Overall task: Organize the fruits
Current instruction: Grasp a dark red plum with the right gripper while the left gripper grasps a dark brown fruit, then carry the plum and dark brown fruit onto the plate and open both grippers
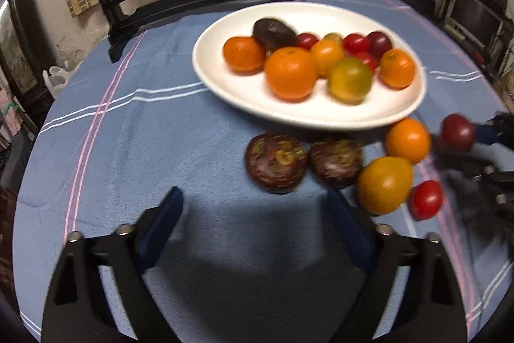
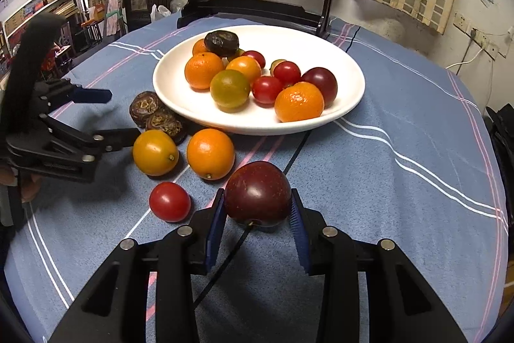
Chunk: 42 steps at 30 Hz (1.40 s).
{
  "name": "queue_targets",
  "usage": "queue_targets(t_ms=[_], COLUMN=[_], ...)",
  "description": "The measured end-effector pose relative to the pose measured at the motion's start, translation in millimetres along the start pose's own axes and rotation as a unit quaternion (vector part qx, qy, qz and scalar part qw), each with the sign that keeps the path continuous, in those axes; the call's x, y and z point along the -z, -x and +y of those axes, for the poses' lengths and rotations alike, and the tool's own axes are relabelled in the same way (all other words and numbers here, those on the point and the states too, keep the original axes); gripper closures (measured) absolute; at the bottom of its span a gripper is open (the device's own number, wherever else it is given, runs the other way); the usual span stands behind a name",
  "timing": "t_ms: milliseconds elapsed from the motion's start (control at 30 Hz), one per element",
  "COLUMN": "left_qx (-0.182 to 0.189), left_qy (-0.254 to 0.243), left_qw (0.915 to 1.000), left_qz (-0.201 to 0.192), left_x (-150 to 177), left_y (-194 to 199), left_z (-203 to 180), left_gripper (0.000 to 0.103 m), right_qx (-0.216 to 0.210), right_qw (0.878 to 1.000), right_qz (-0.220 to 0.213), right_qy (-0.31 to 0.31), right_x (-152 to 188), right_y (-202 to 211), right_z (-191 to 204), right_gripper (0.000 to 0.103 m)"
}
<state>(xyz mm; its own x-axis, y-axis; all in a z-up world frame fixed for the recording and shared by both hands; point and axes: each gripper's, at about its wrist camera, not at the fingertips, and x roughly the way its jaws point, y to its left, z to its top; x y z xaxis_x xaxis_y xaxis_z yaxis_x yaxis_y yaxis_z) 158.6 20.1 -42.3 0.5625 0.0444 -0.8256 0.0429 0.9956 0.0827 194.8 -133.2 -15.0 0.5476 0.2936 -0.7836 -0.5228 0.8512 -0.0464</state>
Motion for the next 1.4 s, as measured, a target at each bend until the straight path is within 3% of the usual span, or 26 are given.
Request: queue_targets(t_ms=[100, 300, 567, 667, 1000, 1200, 1400], left_qx=[0.008, 0.006, 0.04, 0.048, 0.051, 0.078, 0.087], left_qy=[0.025, 0.02, 0.048, 0.061, 0.072, 0.093, 0.088], left_qw=[0.9996, 0.9996, 0.9978, 0.9964, 0.9954, 0.9878, 0.9871], left_qz=[0.001, -0.02, -0.024, -0.034, -0.038, -0.098, -0.101], left_x=[0.9, -1.3, -14.0, -15.7, -11.7, -11.7, -16.4], left_y=[-5.3, -10.1, -18.4, -16.9, -2.5, 37.4, 45.7], left_z=[10.7, 5.6, 11.7, 15.5, 19.6, 31.5, 16.5], left_gripper=[0.027, 0.028, 0.034, 0.063, 0.063, 0.063, 0.063], right_qx=[0.0, 0.002, 0.0, -0.003, -0.004, -0.009, -0.01], right_qw=[1.0, 1.0, 1.0, 1.0, 1.0, 0.998, 0.994], right_qz=[-0.006, -0.011, -0.01, -0.009, -0.023, -0.053, -0.089], right_qy=[-0.004, -0.007, -0.009, -0.006, -0.013, -0.043, -0.065], right_x=[-0.3, -1.6, -2.0, -1.8, -3.1, -6.7, -11.0], right_y=[3.7, 4.8, 2.7, 1.7, 9.0, 16.8, 24.2], right_z=[-1.3, -1.3, -0.6, 1.1, -1.6, -11.2, -13.6], right_gripper=[0.064, 0.064, 0.064, 0.064, 0.064, 0.064, 0.064])
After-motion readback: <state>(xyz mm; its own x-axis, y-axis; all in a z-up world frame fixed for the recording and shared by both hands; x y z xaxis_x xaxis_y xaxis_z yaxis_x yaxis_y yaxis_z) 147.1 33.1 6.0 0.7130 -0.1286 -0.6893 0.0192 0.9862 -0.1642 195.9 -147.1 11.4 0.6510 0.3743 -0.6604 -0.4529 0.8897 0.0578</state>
